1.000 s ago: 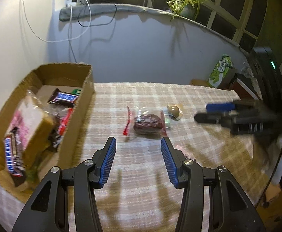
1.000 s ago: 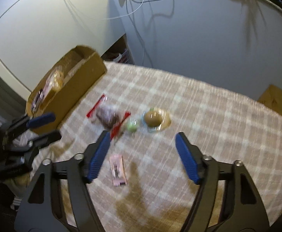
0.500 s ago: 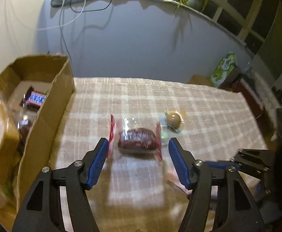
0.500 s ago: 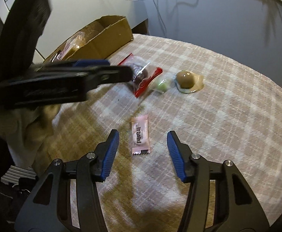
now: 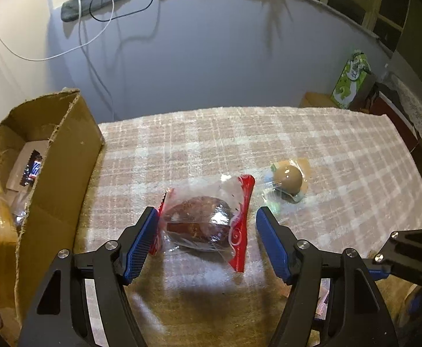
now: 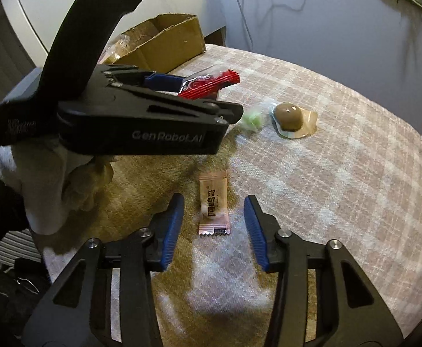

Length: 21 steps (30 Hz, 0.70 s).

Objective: Organize snacks
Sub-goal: 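Close the left tool on the red-edged snack bag while the right tool grips the pink candy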

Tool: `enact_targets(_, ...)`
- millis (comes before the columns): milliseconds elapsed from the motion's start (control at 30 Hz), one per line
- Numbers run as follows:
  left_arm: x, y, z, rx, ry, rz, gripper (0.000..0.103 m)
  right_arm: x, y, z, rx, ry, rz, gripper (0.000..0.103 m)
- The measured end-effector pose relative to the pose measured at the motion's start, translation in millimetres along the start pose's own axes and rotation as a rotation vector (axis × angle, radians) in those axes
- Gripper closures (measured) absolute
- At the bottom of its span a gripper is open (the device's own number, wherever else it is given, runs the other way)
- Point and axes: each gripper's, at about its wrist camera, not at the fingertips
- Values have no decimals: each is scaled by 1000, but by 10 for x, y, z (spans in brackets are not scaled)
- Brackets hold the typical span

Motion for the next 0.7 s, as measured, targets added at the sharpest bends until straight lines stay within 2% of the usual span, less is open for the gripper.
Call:
enact_targets(67,-4,19,-13,0,1,5,36,6,-2,-33,-19,18,4,66)
enact_targets(133,-26,24,-31,8,2,4,48,12,-12,-69,-34,35,6,71)
enact_targets(200,-27,33,-42,1,8,11,50,11,-14,-86,-50,51,9,74)
enact_targets(267,-39,38,-50,6,5,16,53,9,-13,-96,-73,62,11,82)
enact_targets(400,-66,69,-62,6,1,24,57,3,-14,-87,-72,59,5,83)
enact_targets(700,-100,235,-8,-7,-3,59,58,-19,69,-21,-62,11,18,83)
Point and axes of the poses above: each gripper's, at about its wrist camera, not at the fingertips, and y roughly against the way its jaws point, z to its right, x to its top, and after that the axes turned 13 degrees about -x, right-handed
